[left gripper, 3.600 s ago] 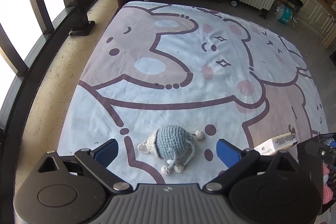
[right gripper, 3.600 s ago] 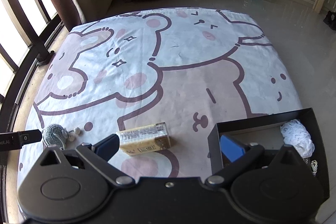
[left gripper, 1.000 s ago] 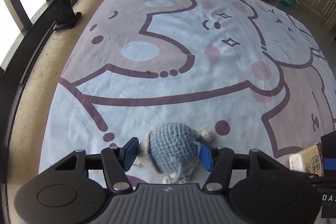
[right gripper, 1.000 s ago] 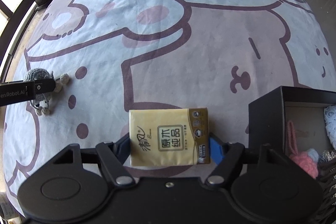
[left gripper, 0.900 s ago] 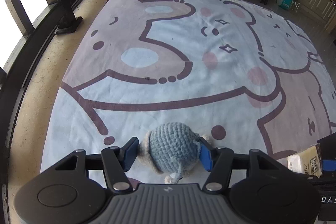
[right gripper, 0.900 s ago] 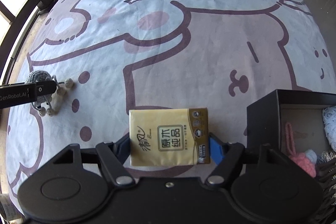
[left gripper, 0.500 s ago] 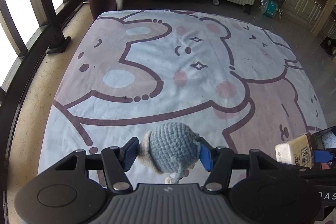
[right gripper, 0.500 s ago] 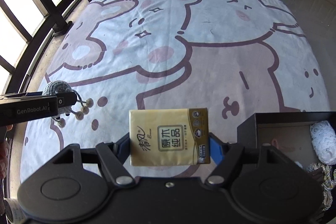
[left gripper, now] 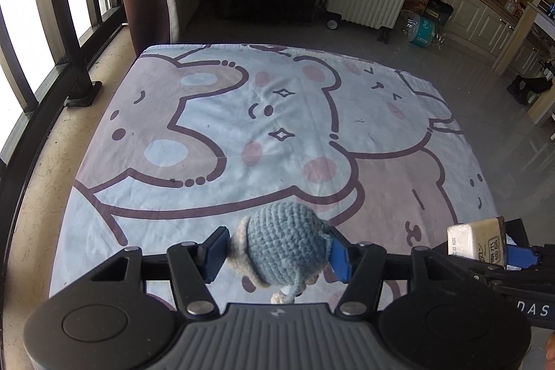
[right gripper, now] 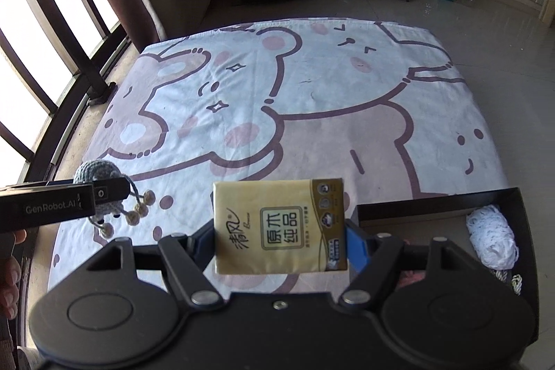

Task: Organize objects
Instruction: 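Lift the mouse and tissue pack and carry both over the black box, then lower the tissue pack into the black box and open the right tool, then lower the grey mouse into the box and open the left tool, then raise both tools away from the black box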

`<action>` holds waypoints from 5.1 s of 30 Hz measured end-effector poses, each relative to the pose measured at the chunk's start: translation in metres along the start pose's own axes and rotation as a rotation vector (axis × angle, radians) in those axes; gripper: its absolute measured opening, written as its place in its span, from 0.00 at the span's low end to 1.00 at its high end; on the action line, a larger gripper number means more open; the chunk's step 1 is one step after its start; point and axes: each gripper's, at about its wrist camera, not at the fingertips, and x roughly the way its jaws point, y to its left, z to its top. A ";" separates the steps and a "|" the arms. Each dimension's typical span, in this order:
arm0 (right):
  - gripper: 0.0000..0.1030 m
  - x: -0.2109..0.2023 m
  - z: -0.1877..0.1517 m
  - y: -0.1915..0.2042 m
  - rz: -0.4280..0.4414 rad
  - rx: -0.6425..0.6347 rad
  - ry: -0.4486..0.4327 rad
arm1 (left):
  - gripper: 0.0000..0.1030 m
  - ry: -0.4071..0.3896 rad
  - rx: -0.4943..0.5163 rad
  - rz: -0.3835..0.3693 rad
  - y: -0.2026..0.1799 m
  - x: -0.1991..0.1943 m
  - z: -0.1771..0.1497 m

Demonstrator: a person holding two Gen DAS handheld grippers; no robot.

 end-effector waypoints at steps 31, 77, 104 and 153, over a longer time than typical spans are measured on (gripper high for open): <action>0.72 -0.043 -0.013 -0.079 -0.085 0.077 -0.067 | 0.58 -0.002 0.091 -0.101 -0.095 -0.008 0.000; 0.72 0.029 -0.029 -0.144 -0.126 0.072 0.033 | 0.58 0.019 0.140 -0.278 -0.168 0.030 -0.001; 0.74 0.001 -0.034 -0.152 -0.043 0.038 0.014 | 0.58 0.093 0.171 -0.334 -0.195 0.056 -0.018; 0.77 -0.067 -0.028 -0.157 -0.133 0.251 -0.054 | 0.81 0.064 0.150 -0.172 -0.150 0.001 -0.002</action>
